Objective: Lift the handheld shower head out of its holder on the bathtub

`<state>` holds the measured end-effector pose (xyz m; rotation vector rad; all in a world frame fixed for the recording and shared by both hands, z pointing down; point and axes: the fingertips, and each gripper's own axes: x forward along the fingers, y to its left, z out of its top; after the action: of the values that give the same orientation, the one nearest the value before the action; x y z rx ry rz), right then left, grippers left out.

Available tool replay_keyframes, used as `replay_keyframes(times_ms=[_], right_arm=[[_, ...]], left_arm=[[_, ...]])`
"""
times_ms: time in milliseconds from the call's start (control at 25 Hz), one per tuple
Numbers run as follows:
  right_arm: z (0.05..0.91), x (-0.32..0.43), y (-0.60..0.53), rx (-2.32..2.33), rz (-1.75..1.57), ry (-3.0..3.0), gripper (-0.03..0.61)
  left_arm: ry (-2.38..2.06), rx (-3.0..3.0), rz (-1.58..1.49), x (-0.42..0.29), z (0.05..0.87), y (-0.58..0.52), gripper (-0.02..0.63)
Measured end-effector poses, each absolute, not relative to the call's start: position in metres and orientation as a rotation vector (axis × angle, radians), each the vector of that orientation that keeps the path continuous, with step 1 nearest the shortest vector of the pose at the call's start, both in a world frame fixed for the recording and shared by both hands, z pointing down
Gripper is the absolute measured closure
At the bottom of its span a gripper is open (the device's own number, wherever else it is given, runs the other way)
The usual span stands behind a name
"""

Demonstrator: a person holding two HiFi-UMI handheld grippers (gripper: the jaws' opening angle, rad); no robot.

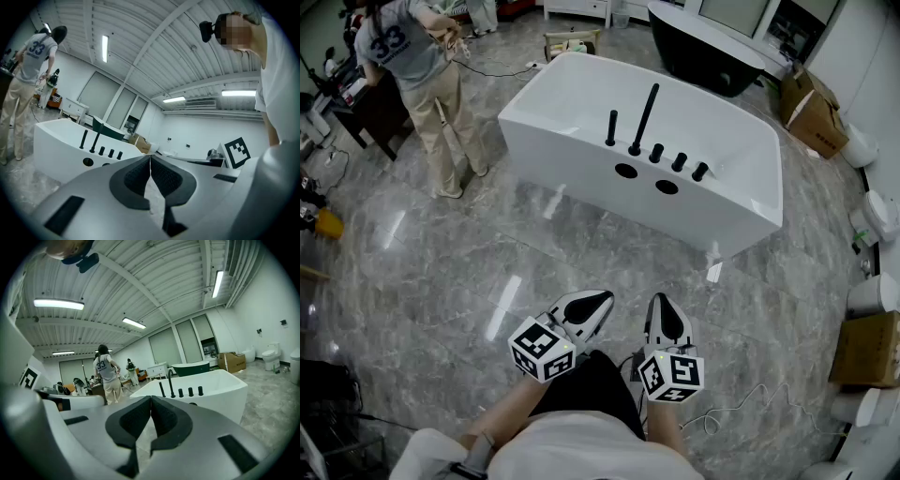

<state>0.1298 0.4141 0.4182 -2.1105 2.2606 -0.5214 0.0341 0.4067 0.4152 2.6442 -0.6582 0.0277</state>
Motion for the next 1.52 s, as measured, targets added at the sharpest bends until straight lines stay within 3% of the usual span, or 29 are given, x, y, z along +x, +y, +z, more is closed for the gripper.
replay_keyframes(times_ms=[680,1520], right_arm=[[0.362,0.068,0.448,-1.955,-0.223,2.471,0.558],[0.364,0.099,0.455,-1.826,-0.203,2.492,0.557]], left_arm=[[-0.722,2.673,0.011,0.006,0.393,0.434,0.603],[-0.841,2.654,-0.023,0.028,0.4,0.44,0.603]])
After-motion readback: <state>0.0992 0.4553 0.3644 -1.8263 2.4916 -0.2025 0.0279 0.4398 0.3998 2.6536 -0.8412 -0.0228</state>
